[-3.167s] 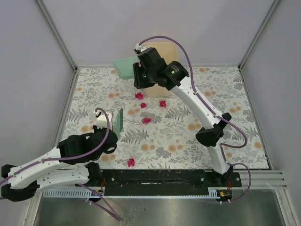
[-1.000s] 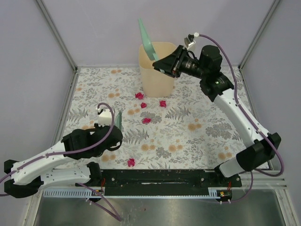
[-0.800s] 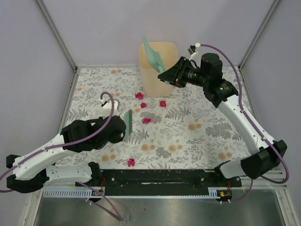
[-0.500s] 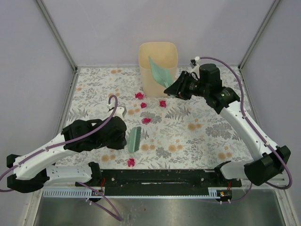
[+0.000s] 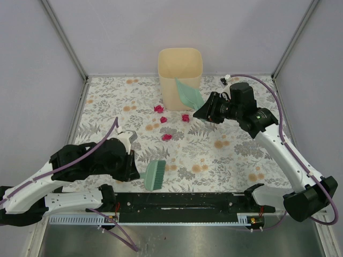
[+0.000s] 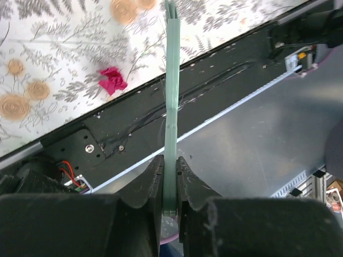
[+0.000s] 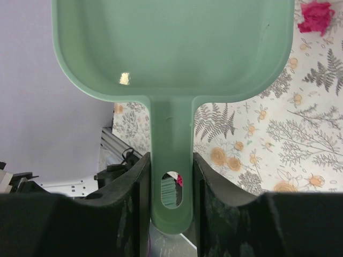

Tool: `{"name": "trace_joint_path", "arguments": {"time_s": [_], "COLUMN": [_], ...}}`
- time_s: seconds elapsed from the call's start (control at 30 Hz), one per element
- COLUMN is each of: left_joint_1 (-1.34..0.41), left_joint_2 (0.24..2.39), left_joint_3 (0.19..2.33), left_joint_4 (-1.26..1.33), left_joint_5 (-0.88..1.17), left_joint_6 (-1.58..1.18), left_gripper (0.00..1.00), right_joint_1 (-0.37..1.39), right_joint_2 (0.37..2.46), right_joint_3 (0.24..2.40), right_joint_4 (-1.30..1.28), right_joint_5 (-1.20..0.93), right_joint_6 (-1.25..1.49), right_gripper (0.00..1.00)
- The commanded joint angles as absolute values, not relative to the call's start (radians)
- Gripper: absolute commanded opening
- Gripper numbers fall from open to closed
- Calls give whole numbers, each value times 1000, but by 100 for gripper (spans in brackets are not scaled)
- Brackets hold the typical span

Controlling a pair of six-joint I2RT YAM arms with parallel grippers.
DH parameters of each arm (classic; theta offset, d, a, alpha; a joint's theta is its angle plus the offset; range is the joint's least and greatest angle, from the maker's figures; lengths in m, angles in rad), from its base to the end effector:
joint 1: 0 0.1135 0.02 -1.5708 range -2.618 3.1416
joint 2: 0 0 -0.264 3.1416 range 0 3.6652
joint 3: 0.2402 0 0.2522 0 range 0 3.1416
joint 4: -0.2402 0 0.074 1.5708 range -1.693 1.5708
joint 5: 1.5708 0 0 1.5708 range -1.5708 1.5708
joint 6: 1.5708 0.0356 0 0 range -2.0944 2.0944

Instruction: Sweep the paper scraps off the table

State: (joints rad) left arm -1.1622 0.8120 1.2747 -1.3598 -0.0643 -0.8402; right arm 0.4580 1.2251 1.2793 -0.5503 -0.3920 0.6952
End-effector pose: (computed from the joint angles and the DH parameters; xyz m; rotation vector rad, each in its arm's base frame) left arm 0.0415 -0.0900 0.3825 0.3926 2.6024 -0.7305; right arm 0.2325 0.1298 0.3842 0.0019 2.2196 1.0829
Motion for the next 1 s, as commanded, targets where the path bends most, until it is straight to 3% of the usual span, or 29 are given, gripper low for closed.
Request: {"name": "trace_joint_path", "arguments": {"time_s": [0.0, 0.23, 0.5, 0.97], "left_joint_1": [-1160, -1118, -963, -954], "left_joint_2": [830, 799, 814, 891], "left_joint_3": [1192, 1170, 1158, 1100], "left_joint_4": [-1554, -1555, -1557, -1552], "left_joint_5": [-118, -271, -158, -61], "left_joint_6": [-955, -1048, -824, -695], "left_gripper": [0, 0, 0, 0], "right_joint_1": [459, 459, 459, 459], "right_joint_2": [1201, 1169, 1161, 1207], "right_joint_3": [1253, 1215, 1190, 1170], "right_joint_4": [-598, -630, -641, -617], "right_joint_5": [-367, -367, -373, -383], "right_joint_6": [655, 635, 620, 614], "right_gripper": [0, 0, 0, 0]}}
